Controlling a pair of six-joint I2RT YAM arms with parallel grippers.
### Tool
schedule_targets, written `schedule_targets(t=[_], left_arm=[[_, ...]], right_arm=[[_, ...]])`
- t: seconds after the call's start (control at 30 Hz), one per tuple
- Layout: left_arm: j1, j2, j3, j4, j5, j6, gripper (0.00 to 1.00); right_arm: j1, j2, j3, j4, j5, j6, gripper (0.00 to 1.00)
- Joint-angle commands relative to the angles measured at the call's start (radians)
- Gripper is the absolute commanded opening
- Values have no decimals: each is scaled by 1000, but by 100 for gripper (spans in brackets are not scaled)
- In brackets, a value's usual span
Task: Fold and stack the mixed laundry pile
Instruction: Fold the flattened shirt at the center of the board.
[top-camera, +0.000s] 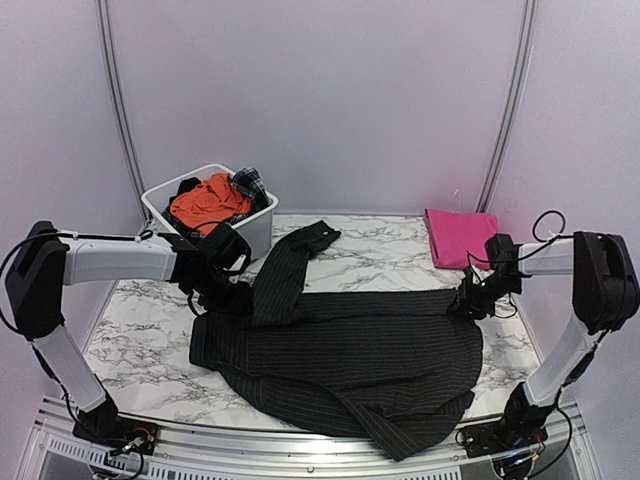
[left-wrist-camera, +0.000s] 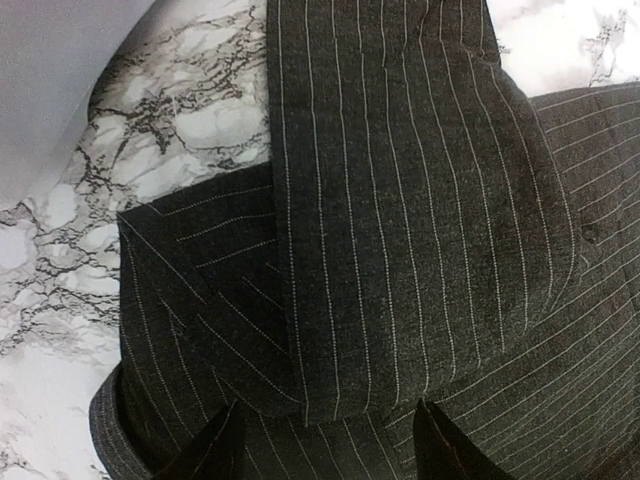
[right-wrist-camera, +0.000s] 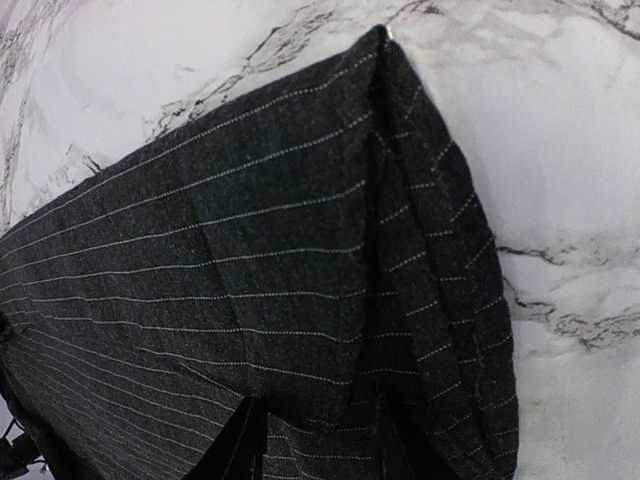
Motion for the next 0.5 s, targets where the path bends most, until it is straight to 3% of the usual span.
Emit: schedule_targets(t=[0.0,0.3,0.47], left_arm=[[-2,31,-19,-5,28,-25,60],[-3,81,-4,-6,50,-43,62],[-3,99,-9,-4,84,-54,58]], right_arm=[[-2,30,46,31,-4,13,33],[-3,32,61,20,-16,8,18],[-3,14,60,16,-29,8,2]])
